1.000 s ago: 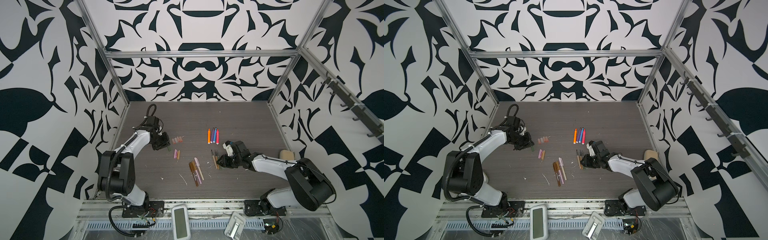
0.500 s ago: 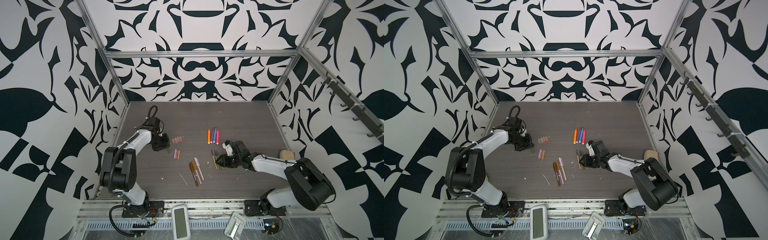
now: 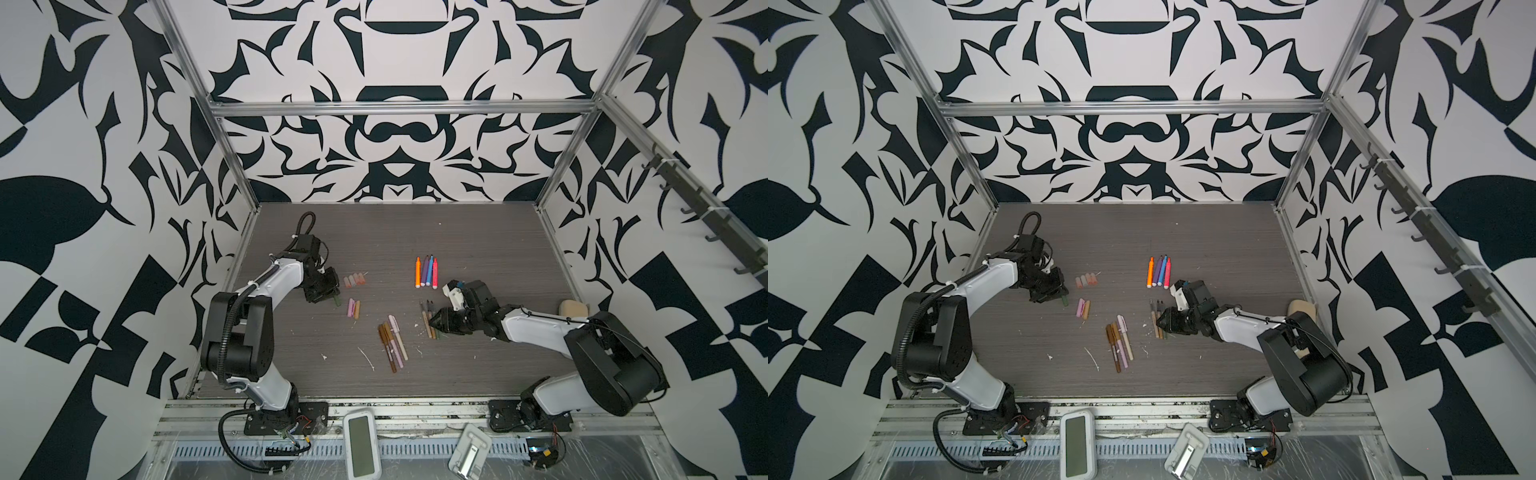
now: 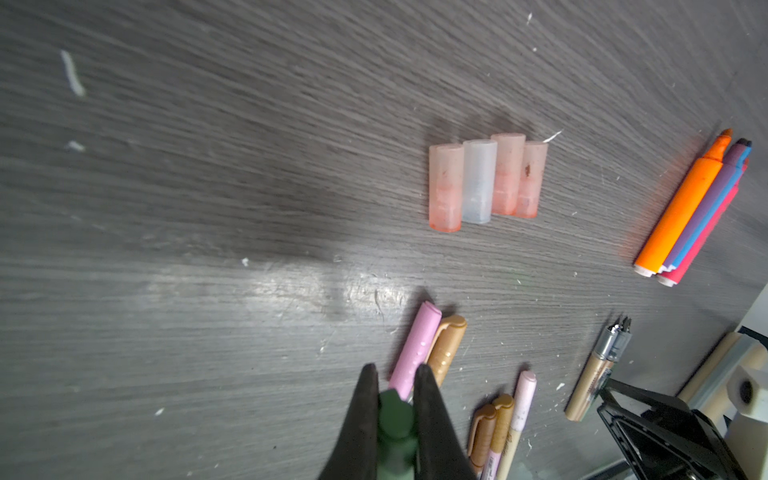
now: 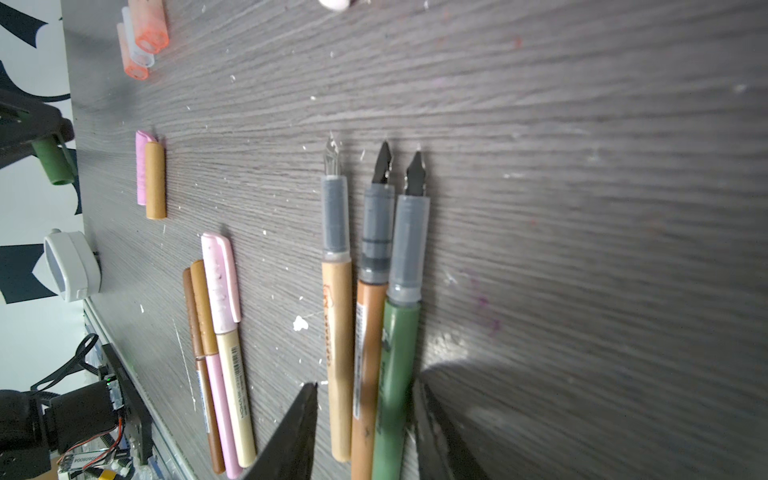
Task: Open the pen caps
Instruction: 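Open the right gripper to release the green pen and lift away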
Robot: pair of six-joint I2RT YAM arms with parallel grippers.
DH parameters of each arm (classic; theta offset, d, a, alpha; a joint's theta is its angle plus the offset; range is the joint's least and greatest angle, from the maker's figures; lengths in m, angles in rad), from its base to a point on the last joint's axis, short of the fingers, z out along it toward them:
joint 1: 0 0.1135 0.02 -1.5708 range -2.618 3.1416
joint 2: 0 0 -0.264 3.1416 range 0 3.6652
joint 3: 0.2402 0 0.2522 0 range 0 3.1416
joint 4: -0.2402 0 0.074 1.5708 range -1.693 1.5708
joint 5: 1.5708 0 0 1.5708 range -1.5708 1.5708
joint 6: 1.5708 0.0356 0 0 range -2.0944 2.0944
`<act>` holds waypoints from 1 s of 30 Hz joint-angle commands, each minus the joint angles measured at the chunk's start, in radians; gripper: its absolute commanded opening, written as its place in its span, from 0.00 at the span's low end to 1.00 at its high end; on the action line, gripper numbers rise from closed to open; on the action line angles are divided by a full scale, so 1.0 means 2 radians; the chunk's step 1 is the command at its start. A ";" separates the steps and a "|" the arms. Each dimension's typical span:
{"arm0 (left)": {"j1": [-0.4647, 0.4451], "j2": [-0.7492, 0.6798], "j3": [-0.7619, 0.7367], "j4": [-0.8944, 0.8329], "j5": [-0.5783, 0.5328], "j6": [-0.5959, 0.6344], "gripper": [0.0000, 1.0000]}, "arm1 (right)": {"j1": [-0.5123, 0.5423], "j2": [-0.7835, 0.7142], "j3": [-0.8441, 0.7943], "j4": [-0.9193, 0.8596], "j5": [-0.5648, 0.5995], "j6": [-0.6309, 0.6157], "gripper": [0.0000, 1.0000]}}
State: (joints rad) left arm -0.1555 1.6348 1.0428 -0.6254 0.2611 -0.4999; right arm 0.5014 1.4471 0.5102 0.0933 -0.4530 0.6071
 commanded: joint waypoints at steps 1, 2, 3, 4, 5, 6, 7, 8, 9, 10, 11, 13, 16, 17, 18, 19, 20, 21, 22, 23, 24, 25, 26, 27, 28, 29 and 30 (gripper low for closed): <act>0.002 0.015 0.002 -0.009 -0.001 0.001 0.00 | -0.001 -0.012 0.014 -0.020 0.018 -0.001 0.41; 0.002 0.016 0.002 -0.009 0.000 0.001 0.00 | -0.001 -0.020 0.015 -0.033 0.028 -0.004 0.41; 0.002 0.018 0.001 -0.007 0.002 0.000 0.00 | -0.001 -0.032 0.016 -0.047 0.042 -0.008 0.42; 0.001 0.021 0.000 -0.007 0.003 -0.001 0.00 | -0.001 -0.046 0.017 -0.063 0.056 -0.014 0.42; 0.001 0.023 -0.002 -0.006 0.004 -0.001 0.00 | -0.002 -0.062 0.019 -0.079 0.069 -0.020 0.43; 0.000 0.026 -0.002 -0.004 0.004 -0.001 0.00 | -0.002 -0.077 0.019 -0.092 0.079 -0.025 0.43; -0.001 0.029 -0.004 -0.002 0.004 -0.002 0.00 | -0.002 -0.093 0.020 -0.105 0.091 -0.030 0.43; -0.002 0.033 -0.005 0.000 0.006 -0.002 0.00 | -0.002 -0.109 0.019 -0.118 0.102 -0.036 0.43; -0.003 0.037 -0.006 0.003 0.007 -0.002 0.00 | -0.002 -0.122 0.019 -0.128 0.111 -0.041 0.44; -0.004 0.041 -0.006 0.007 0.009 -0.003 0.00 | -0.002 -0.136 0.018 -0.137 0.121 -0.045 0.45; -0.006 0.046 -0.006 0.010 0.012 -0.004 0.00 | -0.004 -0.146 0.017 -0.145 0.129 -0.048 0.45; -0.011 0.055 -0.004 0.015 0.012 -0.005 0.00 | -0.006 -0.162 0.013 -0.156 0.140 -0.050 0.46; -0.020 0.068 0.000 0.018 0.008 -0.006 0.00 | -0.008 -0.174 0.006 -0.161 0.144 -0.050 0.46; -0.024 0.072 0.003 0.017 0.005 -0.006 0.00 | -0.008 -0.175 0.004 -0.161 0.143 -0.049 0.46; -0.027 0.074 0.004 0.018 0.002 -0.006 0.00 | -0.009 -0.175 0.002 -0.161 0.143 -0.049 0.45; -0.030 0.076 0.005 0.017 -0.001 -0.006 0.02 | -0.009 -0.175 0.000 -0.160 0.143 -0.047 0.46; -0.033 0.078 0.006 0.018 -0.003 -0.006 0.06 | -0.010 -0.176 -0.001 -0.159 0.142 -0.046 0.46; -0.036 0.078 0.007 0.018 -0.005 -0.006 0.09 | -0.009 -0.176 -0.002 -0.159 0.141 -0.046 0.46; -0.037 0.078 0.008 0.018 -0.007 -0.006 0.12 | -0.009 -0.175 -0.003 -0.158 0.140 -0.045 0.45; -0.038 0.078 0.008 0.018 -0.007 -0.007 0.15 | -0.009 -0.175 -0.003 -0.156 0.138 -0.044 0.45; -0.039 0.077 0.008 0.018 -0.007 -0.007 0.20 | -0.009 -0.174 -0.003 -0.156 0.136 -0.044 0.45; -0.039 0.076 0.008 0.018 -0.007 -0.008 0.25 | -0.009 -0.172 -0.004 -0.155 0.134 -0.042 0.45; -0.039 0.074 0.007 0.018 -0.006 -0.008 0.29 | -0.009 -0.170 -0.002 -0.157 0.132 -0.043 0.45; -0.039 0.071 0.007 0.018 -0.006 -0.009 0.32 | -0.009 -0.167 0.000 -0.162 0.134 -0.044 0.45; -0.039 0.068 0.006 0.018 -0.005 -0.009 0.33 | -0.009 -0.161 0.005 -0.166 0.135 -0.045 0.45; -0.039 0.065 0.006 0.018 -0.005 -0.010 0.35 | -0.008 -0.155 0.007 -0.168 0.135 -0.044 0.46; -0.039 0.063 0.006 0.018 -0.003 -0.011 0.35 | -0.008 -0.151 0.010 -0.170 0.134 -0.045 0.46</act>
State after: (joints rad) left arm -0.2337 1.7729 1.0492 -0.5678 0.2687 -0.5144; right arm 0.4858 1.1278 0.5072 -0.2241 -0.1940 0.5266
